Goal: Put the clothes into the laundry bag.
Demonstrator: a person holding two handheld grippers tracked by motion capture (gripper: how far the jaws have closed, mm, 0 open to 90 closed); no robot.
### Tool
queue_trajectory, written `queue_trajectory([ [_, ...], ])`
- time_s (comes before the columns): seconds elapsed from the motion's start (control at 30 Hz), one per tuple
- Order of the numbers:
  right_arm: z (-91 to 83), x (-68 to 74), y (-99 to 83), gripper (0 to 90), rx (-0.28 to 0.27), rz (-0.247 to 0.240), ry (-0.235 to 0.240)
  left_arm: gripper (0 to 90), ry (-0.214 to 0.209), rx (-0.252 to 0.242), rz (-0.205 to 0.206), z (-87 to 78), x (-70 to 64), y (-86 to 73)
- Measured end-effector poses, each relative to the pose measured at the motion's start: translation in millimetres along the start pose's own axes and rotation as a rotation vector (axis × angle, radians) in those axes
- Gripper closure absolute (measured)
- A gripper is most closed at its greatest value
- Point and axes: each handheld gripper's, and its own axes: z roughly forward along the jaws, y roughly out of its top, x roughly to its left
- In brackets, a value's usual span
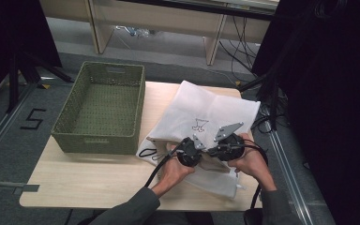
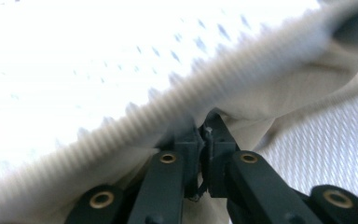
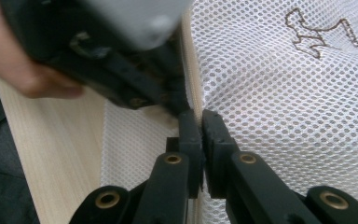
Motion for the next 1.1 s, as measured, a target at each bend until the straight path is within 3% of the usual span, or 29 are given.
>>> queue_trajectory([
  [0.1, 1.3, -1.3, -2.3, 88.4, 0.001, 0.0, 0.003, 73.4, -0.021, 0.024, -0.014, 3.9, 0.2, -3.2],
  [0.13, 1.3, -1.3, -2.3, 88.4, 0.001, 0.0, 0.003, 73.4, -0.037, 0.031, -0.011, 2.9, 0.0, -4.5],
  [0.2, 2.1, -1.2, -3.3, 88.4, 0.009, 0.013, 0.004, 63.5, -0.063, 0.027, -0.014, -3.4, -1.6, -6.8],
  [0.27, 3.4, -2.5, -4.4, 88.4, 0.006, 0.012, 0.008, 56.9, -0.068, 0.026, 0.003, -14.2, -1.9, -9.0],
  [0.4, 3.2, -3.6, -5.4, 88.3, 0.0, 0.014, 0.007, 50.8, -0.1, 0.012, -0.009, -43.3, 5.0, -17.8],
  [0.43, 3.3, -3.7, -5.4, 88.3, 0.0, 0.016, 0.008, 47.9, -0.098, 0.005, 0.001, -56.7, 8.6, -22.6],
  [0.53, 3.2, -3.1, -5.4, 88.3, 0.007, 0.028, 0.006, 44.6, -0.104, 0.016, -0.001, -71.4, 12.6, -29.4],
  [0.6, 3.7, -3.5, -4.9, 88.3, 0.009, 0.02, 0.007, 39.1, -0.078, 0.028, -0.003, -84.3, 18.4, -38.3],
  [0.67, 3.8, -3.6, -4.9, 88.3, 0.009, 0.019, 0.009, 34.2, -0.073, 0.037, -0.009, -87.0, 20.7, -42.8],
  [0.7, 4.0, -3.6, -5.0, 88.3, 0.009, 0.019, 0.008, 34.2, -0.098, 0.047, -0.018, -86.6, 21.1, -47.0],
  [0.73, 4.2, -3.5, -5.0, 88.3, 0.009, 0.021, 0.011, 31.0, -0.046, 0.076, 0.0, -86.8, 24.7, -51.2],
  [0.77, 4.7, -3.2, -5.0, 88.2, 0.01, 0.024, 0.009, 27.9, -0.042, 0.103, -0.006, -84.1, 28.2, -56.7],
  [0.83, 5.0, -3.2, -4.9, 88.2, 0.009, 0.023, 0.008, 27.6, -0.067, 0.117, -0.029, -76.6, 30.0, -63.8],
  [0.87, 5.4, -3.0, -4.7, 88.2, 0.012, 0.02, 0.007, 30.1, -0.086, 0.124, -0.028, -73.7, 29.9, -65.3],
  [0.9, 6.0, -2.5, -4.5, 88.2, 0.015, 0.021, 0.013, 43.2, -0.114, 0.124, -0.005, -66.5, 27.7, -66.3],
  [0.93, 6.0, -2.5, -4.5, 88.2, 0.015, 0.021, 0.013, 49.5, -0.114, 0.124, -0.005, -66.5, 27.7, -66.3],
  [0.97, 6.2, -2.5, -4.4, 88.2, 0.015, 0.018, 0.017, 49.5, -0.123, 0.131, 0.015, -62.1, 26.4, -64.3],
  [1.03, 6.7, -1.5, -4.0, 88.2, 0.013, 0.018, 0.017, 75.9, -0.148, 0.117, 0.007, -55.2, 24.2, -58.0],
  [1.07, 6.7, -1.5, -4.0, 88.2, 0.013, 0.018, 0.017, 75.9, -0.145, 0.113, 0.01, -52.4, 23.0, -53.8],
  [1.1, 7.2, -1.4, -3.6, 88.2, 0.017, 0.008, 0.021, 81.6, -0.143, 0.102, 0.005, -49.9, 21.4, -49.6],
])
